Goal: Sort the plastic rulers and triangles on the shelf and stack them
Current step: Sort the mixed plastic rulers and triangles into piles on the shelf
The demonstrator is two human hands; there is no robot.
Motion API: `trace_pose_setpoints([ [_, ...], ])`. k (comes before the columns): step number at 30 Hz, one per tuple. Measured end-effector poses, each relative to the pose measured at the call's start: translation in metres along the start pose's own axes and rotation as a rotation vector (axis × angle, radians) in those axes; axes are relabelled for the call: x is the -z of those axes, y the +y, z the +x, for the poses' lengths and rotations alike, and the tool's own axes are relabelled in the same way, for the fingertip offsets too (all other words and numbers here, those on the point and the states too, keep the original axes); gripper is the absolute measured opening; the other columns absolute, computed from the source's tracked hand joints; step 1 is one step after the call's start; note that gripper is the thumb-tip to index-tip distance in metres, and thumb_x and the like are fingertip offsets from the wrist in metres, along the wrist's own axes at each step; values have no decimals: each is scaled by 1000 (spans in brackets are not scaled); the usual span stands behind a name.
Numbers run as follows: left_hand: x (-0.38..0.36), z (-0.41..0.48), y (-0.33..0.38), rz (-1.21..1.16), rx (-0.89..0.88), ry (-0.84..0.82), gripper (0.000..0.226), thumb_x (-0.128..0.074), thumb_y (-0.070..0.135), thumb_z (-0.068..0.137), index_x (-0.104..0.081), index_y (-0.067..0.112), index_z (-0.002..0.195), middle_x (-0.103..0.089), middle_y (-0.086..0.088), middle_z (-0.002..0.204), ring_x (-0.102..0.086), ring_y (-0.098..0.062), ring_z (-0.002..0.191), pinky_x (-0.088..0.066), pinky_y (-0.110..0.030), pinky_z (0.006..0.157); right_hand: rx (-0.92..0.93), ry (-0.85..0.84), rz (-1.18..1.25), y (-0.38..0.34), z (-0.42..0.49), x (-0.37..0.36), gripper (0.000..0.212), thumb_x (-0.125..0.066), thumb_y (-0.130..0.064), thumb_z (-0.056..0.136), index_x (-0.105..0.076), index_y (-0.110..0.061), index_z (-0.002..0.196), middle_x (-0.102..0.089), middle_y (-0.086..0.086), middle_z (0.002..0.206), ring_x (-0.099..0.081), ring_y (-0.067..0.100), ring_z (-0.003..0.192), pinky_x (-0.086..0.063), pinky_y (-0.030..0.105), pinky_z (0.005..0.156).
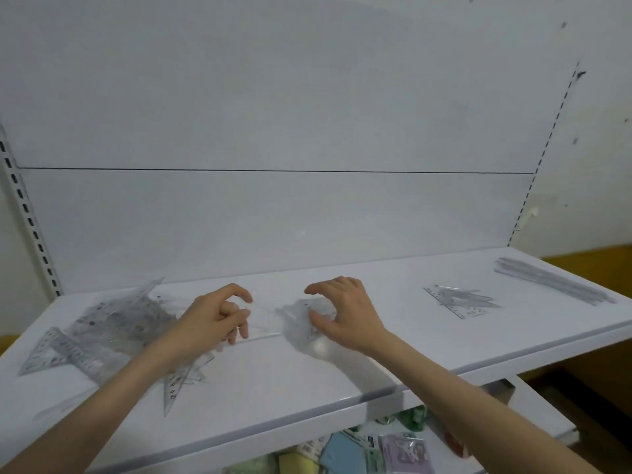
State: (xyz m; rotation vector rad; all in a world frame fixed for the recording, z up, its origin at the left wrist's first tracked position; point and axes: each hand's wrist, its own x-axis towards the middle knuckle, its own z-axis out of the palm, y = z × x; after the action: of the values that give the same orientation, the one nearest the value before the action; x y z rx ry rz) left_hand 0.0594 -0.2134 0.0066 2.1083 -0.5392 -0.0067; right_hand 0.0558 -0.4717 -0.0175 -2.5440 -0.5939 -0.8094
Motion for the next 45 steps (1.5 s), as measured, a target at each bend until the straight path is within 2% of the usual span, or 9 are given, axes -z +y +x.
trace_pose_setpoints([
  [5,-40,23,25,10,-82,-82,12,-53,11,94,-56,20,101,-70,-7,69,-53,-16,55,-46,-30,59,147,-229,19,-6,-15,13,57,-68,-29,84,-44,-12,132,-58,5,126,-60,23,103,-50,38,82],
  [8,-63,41,41,29,-120,-109,12,-54,12,94,-56,22,100,-70,-6,68,-55,-17,55,-47,-31,60,203,-157,32,16,-21,31,44,-70,-14,82,-54,-6,123,-66,10,106,-65,25,83,-54,40,67],
  [13,-110,79,69,84,-151,-123,9,-54,15,94,-57,22,97,-70,-3,67,-57,-16,55,-48,-29,63,242,-130,-56,78,-39,78,40,-74,-11,74,-65,-3,113,-71,10,88,-64,21,61,-50,25,55],
  [17,-157,116,96,246,-178,-125,8,-53,22,94,-57,29,94,-68,6,67,-55,-11,55,-47,-28,63,58,-138,-52,154,-58,124,40,-67,-17,81,-64,-6,119,-72,8,94,-66,21,65,-52,28,67],
  [22,-216,153,126,702,-230,-109,13,-43,33,96,-49,33,108,-53,20,70,-48,2,66,-34,-19,59,-200,-235,-54,256,-83,173,38,-62,-21,90,-56,-13,127,-69,5,110,-67,18,89,-51,30,85],
  [27,-262,175,137,754,-170,-110,20,-39,32,97,-48,31,114,-52,19,83,-44,-2,81,-34,-23,69,-297,-391,-77,322,-92,173,35,-54,-21,96,-52,-12,130,-64,11,121,-60,24,108,-47,33,93],
  [33,-287,185,135,810,-130,-91,20,-37,31,97,-49,33,113,-46,20,78,-43,-1,76,-31,-23,67,-177,-483,-120,354,-87,162,21,-42,-20,97,-60,-10,93,-62,6,97,-54,24,92,-42,35,78],
  [39,-290,187,137,853,-116,-71,21,-36,29,97,-51,32,112,-44,21,81,-42,-2,82,-31,-23,71,-170,-415,-82,373,-90,188,42,-37,-5,93,-57,-14,128,-54,-1,136,-44,19,127,-35,28,100],
  [45,-275,178,142,881,-79,-42,22,-38,27,97,-53,28,113,-43,17,83,-40,-6,85,-31,-23,73,-224,-352,-54,386,-84,196,40,-43,-4,92,-59,-20,124,-56,-8,131,-49,13,116,-34,22,91],
])
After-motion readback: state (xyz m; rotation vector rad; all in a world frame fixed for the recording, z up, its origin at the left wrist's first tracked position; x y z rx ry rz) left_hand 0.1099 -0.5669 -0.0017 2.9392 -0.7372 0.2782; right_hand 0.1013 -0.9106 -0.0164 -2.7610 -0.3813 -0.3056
